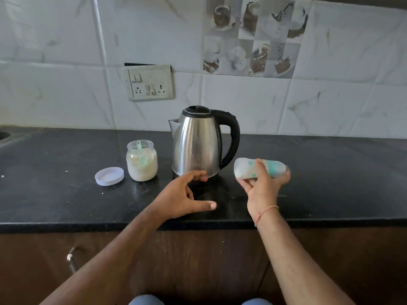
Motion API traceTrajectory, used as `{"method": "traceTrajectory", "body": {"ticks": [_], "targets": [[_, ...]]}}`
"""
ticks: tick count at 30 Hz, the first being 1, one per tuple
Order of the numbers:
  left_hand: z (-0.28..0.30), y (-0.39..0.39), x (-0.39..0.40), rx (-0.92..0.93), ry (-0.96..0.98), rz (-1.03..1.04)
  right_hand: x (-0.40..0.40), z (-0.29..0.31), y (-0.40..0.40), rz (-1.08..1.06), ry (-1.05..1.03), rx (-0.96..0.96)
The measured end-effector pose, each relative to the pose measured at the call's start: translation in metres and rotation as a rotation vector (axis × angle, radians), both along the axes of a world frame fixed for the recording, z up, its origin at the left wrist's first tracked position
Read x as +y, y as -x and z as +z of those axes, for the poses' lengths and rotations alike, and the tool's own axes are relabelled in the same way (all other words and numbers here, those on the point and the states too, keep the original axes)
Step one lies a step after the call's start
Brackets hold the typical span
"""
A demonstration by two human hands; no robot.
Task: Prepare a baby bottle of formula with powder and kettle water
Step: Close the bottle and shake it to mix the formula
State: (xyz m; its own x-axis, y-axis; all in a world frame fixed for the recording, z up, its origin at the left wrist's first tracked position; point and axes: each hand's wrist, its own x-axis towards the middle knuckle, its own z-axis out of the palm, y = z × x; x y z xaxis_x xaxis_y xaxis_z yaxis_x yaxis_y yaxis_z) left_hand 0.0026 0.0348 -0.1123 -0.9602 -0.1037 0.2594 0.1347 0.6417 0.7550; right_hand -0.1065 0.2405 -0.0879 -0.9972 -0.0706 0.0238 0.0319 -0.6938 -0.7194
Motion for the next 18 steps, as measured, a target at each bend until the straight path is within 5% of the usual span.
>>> {"method": "traceTrajectory", "body": {"ticks": [3,7,11,15,18], "targets": [[0.0,-0.001,0.001,-0.003,0.011,0.012,0.0,0.0,-0.003,0.295,-0.075,-0.011],[0.0,-0.002,0.002,-0.001,-0.022,0.007,0.004,-0.002,0.003,-0.088,0.063,-0.021],[0.001,-0.003,0.0,-0.01,-0.001,0.003,0.002,0.0,-0.006,0.183,-0.103,0.042],[0.001,-0.003,0.002,-0.024,0.027,-0.003,0.007,-0.005,0.004,-0.128,0.22,-0.087],[0.001,-0.003,0.002,-0.03,0.09,0.007,-0.001,-0.004,-0.012,0.192,-0.098,0.07]]}}
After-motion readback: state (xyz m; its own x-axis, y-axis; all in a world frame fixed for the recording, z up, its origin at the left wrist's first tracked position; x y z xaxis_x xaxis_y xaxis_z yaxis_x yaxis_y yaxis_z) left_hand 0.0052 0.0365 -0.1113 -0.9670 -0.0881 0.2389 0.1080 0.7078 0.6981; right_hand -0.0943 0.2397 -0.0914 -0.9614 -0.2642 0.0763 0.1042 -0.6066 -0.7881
